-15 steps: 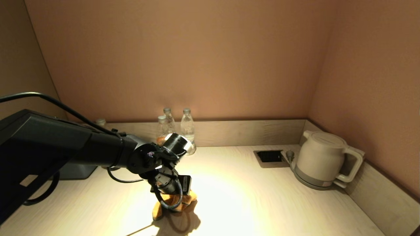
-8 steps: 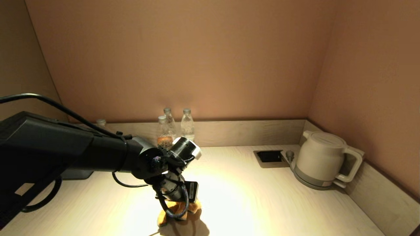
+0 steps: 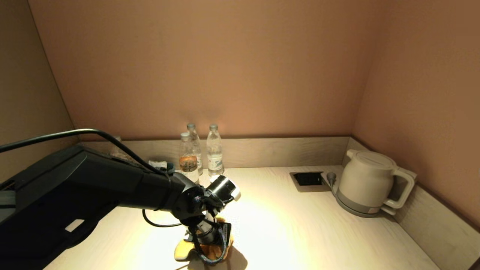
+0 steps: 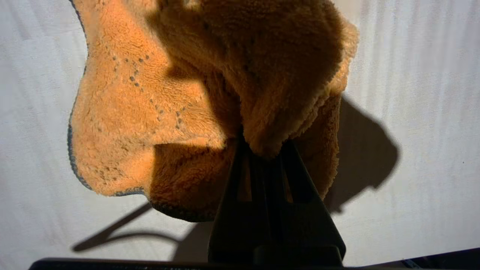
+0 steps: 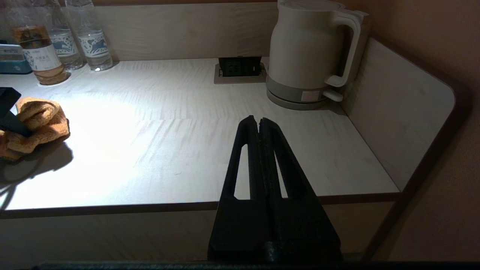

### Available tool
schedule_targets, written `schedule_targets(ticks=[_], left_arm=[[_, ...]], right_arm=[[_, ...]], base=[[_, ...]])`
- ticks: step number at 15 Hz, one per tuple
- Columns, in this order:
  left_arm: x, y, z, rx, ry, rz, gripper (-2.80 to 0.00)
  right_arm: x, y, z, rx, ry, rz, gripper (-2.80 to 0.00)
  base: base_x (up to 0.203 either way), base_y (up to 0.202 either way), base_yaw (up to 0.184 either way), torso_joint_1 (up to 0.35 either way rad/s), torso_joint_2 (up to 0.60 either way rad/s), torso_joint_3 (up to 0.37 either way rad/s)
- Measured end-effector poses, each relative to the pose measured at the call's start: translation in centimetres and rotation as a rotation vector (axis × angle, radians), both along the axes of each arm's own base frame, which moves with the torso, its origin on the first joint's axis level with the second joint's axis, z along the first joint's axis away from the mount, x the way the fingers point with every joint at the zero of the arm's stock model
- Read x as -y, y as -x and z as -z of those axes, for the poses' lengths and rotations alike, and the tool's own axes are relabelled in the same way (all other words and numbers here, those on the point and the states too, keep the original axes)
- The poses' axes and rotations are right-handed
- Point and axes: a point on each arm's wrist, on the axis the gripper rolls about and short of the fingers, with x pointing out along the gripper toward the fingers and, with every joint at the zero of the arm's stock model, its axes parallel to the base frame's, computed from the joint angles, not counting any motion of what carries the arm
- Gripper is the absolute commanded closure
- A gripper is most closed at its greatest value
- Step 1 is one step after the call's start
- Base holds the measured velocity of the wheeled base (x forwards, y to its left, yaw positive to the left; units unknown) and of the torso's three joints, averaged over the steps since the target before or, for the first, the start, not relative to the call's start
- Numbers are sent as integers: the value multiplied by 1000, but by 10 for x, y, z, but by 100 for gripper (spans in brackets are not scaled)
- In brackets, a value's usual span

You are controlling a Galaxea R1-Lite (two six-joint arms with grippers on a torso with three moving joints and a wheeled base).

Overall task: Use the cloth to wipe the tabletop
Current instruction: Sweep the stains on the table

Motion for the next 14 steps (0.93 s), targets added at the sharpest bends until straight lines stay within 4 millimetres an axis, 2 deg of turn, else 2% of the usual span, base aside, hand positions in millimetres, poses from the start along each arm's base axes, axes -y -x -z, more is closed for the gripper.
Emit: schedule_targets(ticks=[4,7,9,11,14], left_arm=[[23,11,14,31,-74,-12,0],[26,16,21,10,-116,-17,0],[17,16,21,-2,-195,-54,0],[0,6,21,17,-263,-122,0],[-19,-7,21,6,-278,-185,0]], right_arm=[[0,0,0,0,1,0,0],[0,0,0,0,1,1,0],[0,0,0,0,1,0,0],[0,0,0,0,0,0,0],[0,0,0,0,1,0,0]], base=[[0,0,0,0,0,0],[0,0,0,0,0,0],[0,0,0,0,0,0],[0,0,0,0,0,0],[0,0,0,0,0,0]])
